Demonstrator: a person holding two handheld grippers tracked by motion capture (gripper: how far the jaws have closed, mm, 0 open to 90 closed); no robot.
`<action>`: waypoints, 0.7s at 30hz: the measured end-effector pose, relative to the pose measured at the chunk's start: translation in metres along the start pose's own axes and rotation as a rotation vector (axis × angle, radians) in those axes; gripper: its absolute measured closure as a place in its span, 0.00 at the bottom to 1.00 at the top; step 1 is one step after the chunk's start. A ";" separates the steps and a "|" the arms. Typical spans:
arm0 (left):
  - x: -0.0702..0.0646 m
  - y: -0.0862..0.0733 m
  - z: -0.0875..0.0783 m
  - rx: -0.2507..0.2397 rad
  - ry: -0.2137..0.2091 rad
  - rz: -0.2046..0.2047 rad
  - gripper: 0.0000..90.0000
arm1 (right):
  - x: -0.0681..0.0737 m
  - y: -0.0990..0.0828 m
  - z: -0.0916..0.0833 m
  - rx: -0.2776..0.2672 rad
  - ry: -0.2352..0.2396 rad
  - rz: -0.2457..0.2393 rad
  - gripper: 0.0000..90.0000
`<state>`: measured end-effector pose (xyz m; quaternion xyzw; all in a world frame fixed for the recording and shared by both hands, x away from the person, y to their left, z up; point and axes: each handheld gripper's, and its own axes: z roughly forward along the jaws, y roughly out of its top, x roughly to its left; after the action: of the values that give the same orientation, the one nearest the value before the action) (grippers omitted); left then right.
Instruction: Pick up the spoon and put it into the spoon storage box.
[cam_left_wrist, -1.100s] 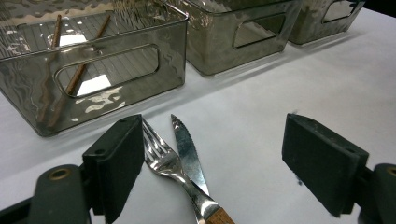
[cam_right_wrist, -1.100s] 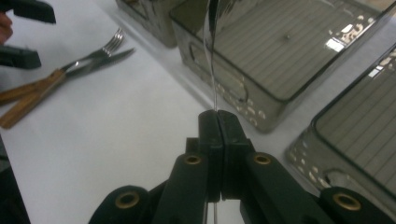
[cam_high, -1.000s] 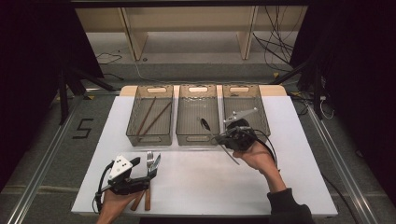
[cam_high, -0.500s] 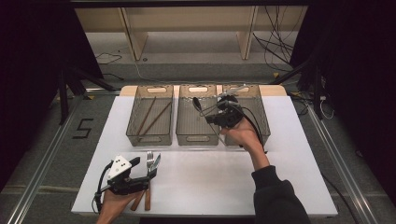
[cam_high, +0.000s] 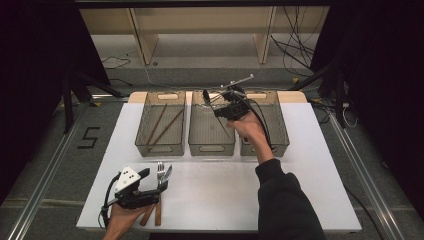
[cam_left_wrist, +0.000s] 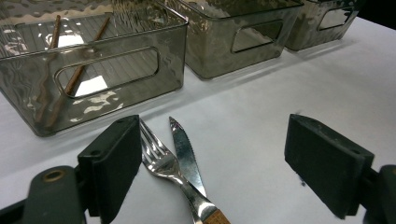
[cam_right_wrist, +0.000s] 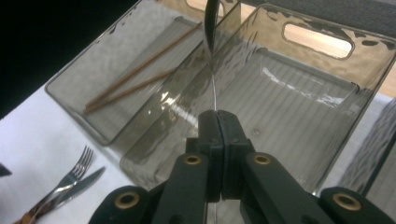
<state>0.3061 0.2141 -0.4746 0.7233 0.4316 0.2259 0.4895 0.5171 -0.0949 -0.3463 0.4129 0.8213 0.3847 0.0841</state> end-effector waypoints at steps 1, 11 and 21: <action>0.000 0.000 0.000 -0.002 0.000 -0.001 0.21 | 0.000 0.002 0.002 -0.003 -0.001 0.006 1.00; 0.000 0.000 0.000 0.002 -0.002 0.004 0.20 | -0.004 0.009 0.022 0.015 -0.030 0.026 1.00; -0.001 0.001 -0.001 -0.002 -0.006 0.005 0.20 | -0.010 0.008 0.035 0.032 -0.040 0.037 1.00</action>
<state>0.3053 0.2137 -0.4736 0.7247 0.4279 0.2254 0.4908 0.5439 -0.0797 -0.3665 0.4368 0.8177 0.3647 0.0869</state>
